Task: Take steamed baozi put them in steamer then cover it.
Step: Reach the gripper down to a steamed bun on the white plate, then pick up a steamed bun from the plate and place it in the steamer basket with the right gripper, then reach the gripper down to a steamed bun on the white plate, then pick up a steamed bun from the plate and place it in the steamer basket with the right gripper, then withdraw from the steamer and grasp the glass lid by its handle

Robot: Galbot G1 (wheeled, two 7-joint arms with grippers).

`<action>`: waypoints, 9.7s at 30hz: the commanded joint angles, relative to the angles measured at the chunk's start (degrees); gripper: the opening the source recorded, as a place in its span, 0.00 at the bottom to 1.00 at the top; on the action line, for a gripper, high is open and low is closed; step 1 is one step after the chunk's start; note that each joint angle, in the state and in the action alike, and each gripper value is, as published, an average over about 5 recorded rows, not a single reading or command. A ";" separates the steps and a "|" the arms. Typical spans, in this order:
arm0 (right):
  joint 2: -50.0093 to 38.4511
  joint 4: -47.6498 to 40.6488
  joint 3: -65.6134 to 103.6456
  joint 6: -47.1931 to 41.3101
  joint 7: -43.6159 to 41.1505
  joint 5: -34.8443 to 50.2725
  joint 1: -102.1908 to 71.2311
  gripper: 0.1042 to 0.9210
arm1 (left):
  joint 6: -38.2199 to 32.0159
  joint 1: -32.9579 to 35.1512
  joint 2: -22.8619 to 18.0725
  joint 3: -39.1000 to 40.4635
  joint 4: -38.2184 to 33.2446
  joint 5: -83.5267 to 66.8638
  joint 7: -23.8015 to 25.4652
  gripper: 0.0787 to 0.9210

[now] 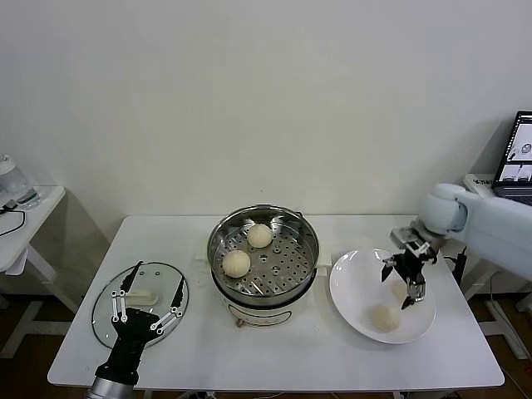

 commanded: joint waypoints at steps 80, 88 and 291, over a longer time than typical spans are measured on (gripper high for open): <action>29.54 10.89 1.22 39.32 3.45 -18.89 10.47 0.72 | -0.58 0.83 0.15 -2.31 -1.69 -0.86 -0.84 0.88; 30.03 10.11 1.90 39.68 3.79 -21.25 8.40 0.73 | -0.60 0.84 0.05 -2.63 -1.64 -0.97 -0.84 0.88; 8.90 4.97 39.36 23.27 94.97 14.67 -26.92 0.88 | 3.34 -4.05 2.52 -1.20 1.89 15.17 -10.05 0.88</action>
